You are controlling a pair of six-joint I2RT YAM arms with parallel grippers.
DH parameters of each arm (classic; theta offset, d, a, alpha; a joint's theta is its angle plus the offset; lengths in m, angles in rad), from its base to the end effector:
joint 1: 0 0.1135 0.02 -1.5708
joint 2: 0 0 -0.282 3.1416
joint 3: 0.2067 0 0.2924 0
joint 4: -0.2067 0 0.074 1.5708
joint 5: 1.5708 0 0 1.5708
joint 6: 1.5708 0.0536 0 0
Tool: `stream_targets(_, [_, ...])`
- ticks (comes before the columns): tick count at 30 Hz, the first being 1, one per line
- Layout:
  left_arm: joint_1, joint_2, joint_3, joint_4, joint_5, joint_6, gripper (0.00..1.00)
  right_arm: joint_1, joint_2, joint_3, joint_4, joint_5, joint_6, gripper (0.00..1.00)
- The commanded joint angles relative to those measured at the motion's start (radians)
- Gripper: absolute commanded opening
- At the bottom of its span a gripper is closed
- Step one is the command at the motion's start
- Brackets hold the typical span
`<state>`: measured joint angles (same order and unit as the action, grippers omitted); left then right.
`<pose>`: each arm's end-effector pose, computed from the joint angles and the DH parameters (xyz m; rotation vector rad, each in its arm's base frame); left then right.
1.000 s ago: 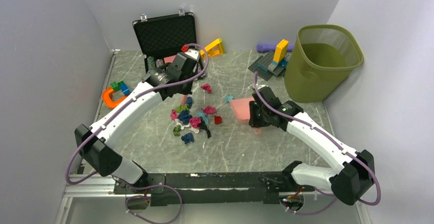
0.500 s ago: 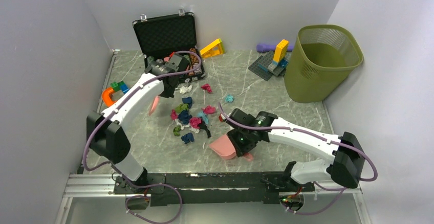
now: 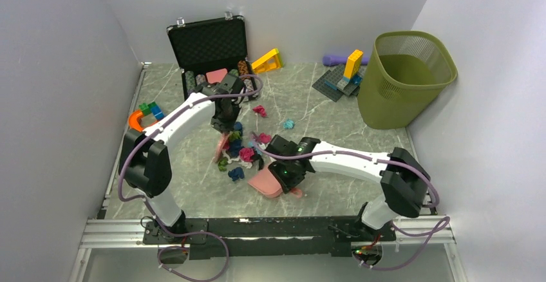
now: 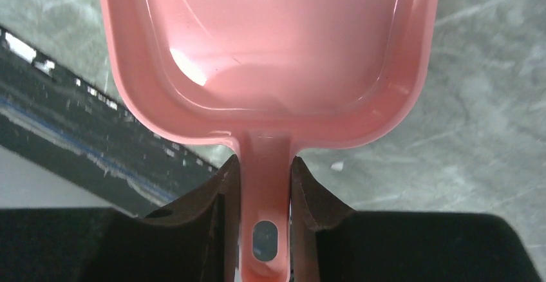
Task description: Sweep away the paper scraps from the table
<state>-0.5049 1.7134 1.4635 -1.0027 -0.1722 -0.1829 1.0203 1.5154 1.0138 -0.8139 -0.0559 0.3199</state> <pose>0.3474 -0.1815 0.2596 0.4082 2.7541 0.0756 0.1629 0.2712 0.1867 -1.0259 2.7777 0.3009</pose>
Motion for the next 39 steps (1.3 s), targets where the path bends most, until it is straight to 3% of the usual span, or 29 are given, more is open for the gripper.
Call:
stream_targets(1, [-0.018, -0.066, -0.041, 0.069, 0.283, 0.027, 0.0, 0.005, 0.066, 0.056, 0.127, 0.097, -0.027, 0.0])
stream_targets(8, [-0.064, -0.178, -0.062, 0.022, 0.442, 0.067, 0.0, 0.01, 0.119, 0.077, 0.233, 0.166, -0.045, 0.0])
stream_targets(14, [-0.063, -0.27, -0.028, -0.088, 0.27, 0.038, 0.0, 0.025, 0.051, 0.014, 0.294, 0.183, -0.046, 0.0])
stream_targets(20, [0.002, -0.343, -0.046, -0.084, 0.098, -0.023, 0.0, 0.046, -0.044, -0.058, 0.283, 0.188, -0.02, 0.0])
stream_targets(28, [0.091, -0.42, -0.113, -0.022, 0.135, -0.03, 0.0, 0.052, -0.288, -0.157, 0.316, 0.2, 0.011, 0.0])
stream_targets(34, [0.157, -0.45, -0.164, 0.022, 0.194, -0.031, 0.0, 0.05, -0.374, -0.069, 0.21, 0.294, 0.024, 0.0])
stream_targets(39, [0.164, -0.452, -0.199, 0.053, 0.226, -0.028, 0.0, 0.026, -0.333, 0.112, 0.052, 0.435, 0.035, 0.0])
